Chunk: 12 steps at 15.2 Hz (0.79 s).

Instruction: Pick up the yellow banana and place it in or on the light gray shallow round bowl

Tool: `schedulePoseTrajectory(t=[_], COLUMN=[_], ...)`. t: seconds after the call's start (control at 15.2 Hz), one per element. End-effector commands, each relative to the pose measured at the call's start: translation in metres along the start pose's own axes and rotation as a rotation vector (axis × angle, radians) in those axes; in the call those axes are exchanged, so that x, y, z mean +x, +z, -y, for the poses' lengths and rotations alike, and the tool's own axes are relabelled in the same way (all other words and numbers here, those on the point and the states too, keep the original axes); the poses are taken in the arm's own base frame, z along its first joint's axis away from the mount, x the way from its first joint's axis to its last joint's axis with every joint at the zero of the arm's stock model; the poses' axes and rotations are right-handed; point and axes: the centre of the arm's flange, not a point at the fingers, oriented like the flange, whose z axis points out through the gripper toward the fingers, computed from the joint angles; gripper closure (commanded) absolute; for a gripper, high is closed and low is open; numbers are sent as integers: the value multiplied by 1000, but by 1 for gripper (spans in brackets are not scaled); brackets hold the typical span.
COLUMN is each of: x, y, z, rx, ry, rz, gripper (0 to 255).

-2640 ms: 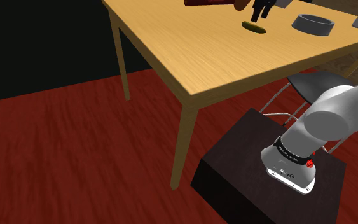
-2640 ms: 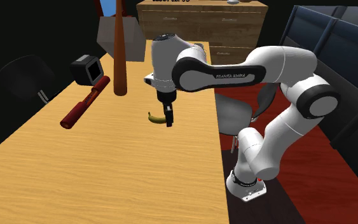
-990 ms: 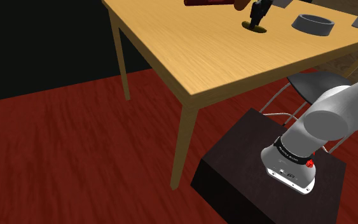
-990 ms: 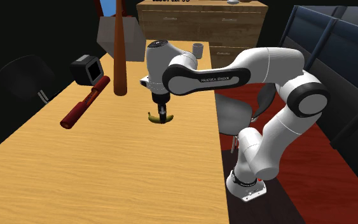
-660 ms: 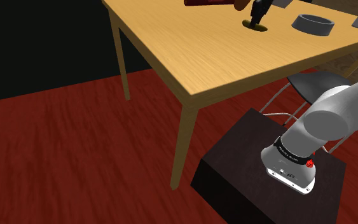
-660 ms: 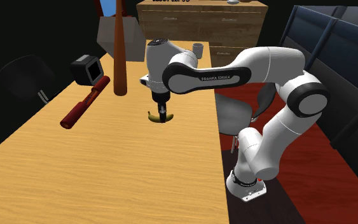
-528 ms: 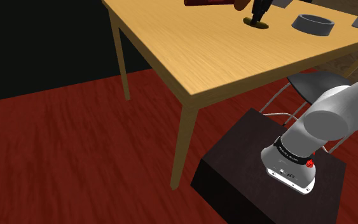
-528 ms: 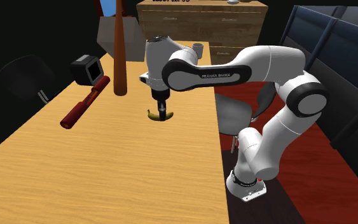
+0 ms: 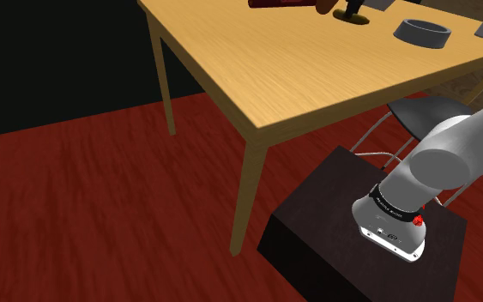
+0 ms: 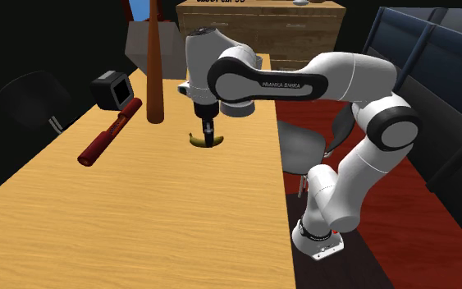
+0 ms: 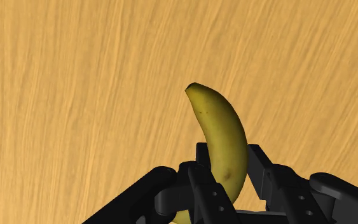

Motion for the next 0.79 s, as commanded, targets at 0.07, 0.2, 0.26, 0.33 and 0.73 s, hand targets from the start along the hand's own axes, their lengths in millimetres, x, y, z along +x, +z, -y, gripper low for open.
schedulePoseTrajectory(t=[0.07,0.2,0.26,0.33,0.73], x=[1,1,1,1,-5], y=[-17,-27,-32,-38,-63], z=[0,-1,-1,-1,-13], rx=[0,0,0,0,0], ry=[0,0,0,0,0], rz=[0,0,0,0,0], gripper=[255,255,255,255,255])
